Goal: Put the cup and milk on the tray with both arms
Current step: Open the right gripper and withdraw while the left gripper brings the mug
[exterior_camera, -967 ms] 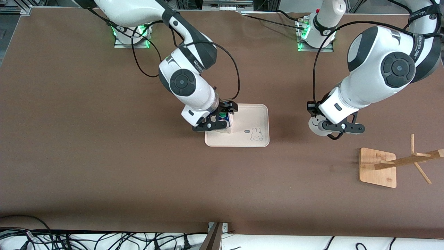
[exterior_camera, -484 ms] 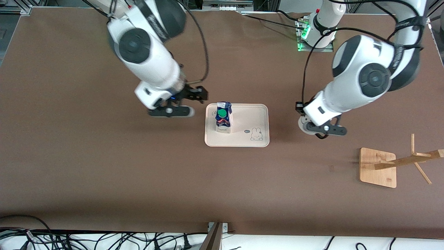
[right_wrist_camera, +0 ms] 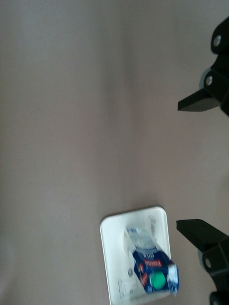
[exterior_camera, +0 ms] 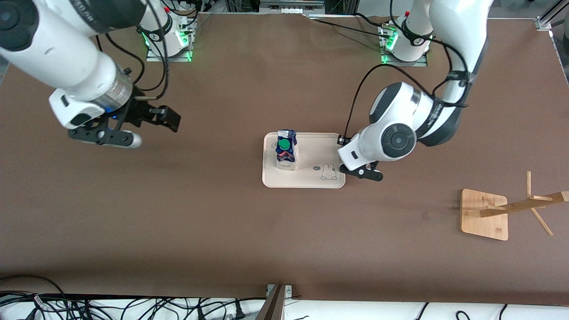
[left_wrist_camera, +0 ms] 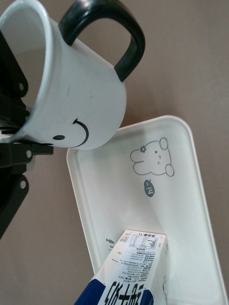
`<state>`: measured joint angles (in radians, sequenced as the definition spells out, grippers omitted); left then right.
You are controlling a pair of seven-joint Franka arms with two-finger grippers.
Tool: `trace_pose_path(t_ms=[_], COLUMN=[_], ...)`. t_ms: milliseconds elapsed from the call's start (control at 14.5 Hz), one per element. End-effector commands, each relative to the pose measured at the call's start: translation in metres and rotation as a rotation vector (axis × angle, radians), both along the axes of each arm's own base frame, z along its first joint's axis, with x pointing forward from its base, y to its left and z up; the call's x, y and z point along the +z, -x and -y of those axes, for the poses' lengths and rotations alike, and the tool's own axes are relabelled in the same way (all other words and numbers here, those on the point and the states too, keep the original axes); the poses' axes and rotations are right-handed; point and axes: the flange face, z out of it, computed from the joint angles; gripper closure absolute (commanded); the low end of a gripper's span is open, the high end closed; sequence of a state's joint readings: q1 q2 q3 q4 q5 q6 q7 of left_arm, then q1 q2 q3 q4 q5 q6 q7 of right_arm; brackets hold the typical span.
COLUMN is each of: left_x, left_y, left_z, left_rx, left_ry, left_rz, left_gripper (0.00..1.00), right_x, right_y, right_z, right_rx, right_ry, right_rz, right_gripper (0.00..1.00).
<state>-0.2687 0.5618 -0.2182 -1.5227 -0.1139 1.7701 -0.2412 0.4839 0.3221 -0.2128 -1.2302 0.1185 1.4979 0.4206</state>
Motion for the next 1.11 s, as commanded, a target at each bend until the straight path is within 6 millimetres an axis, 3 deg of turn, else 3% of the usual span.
trace_pose_path(t_ms=[0, 207, 414, 622, 760, 1036], left_x=[-0.03, -0.043, -0.047, -0.062, -0.074, -0.087], left_y=[-0.006, -0.004, -0.014, -0.016, -0.015, -0.02], left_z=[0.014, 0.018, 0.029, 0.045, 0.046, 0.046], left_rx=[0.045, 0.106, 0.21, 0.305, 0.335, 0.399], left_ry=[-0.002, 0.025, 0.015, 0.008, 0.027, 0.044], left_rz=[-0.057, -0.104, -0.114, -0.155, -0.195, -0.208], left_gripper=[1.0, 1.0, 1.0, 1.0, 1.0, 1.0], right_x=[-0.009, -0.036, -0.058, -0.063, -0.061, -0.067], right_y=[-0.01, -0.032, -0.054, -0.065, -0.066, -0.075], right_z=[0.026, 0.067, 0.088, 0.111, 0.115, 0.153], right_rx=[-0.01, -0.072, -0.107, -0.142, -0.095, 0.037], right_ry=[0.018, 0.027, 0.03, 0.026, 0.029, 0.039], right_rz=[-0.009, -0.035, 0.0, 0.029, 0.039, 0.064], right_gripper=[0.0, 0.0, 0.0, 0.0, 0.0, 0.0])
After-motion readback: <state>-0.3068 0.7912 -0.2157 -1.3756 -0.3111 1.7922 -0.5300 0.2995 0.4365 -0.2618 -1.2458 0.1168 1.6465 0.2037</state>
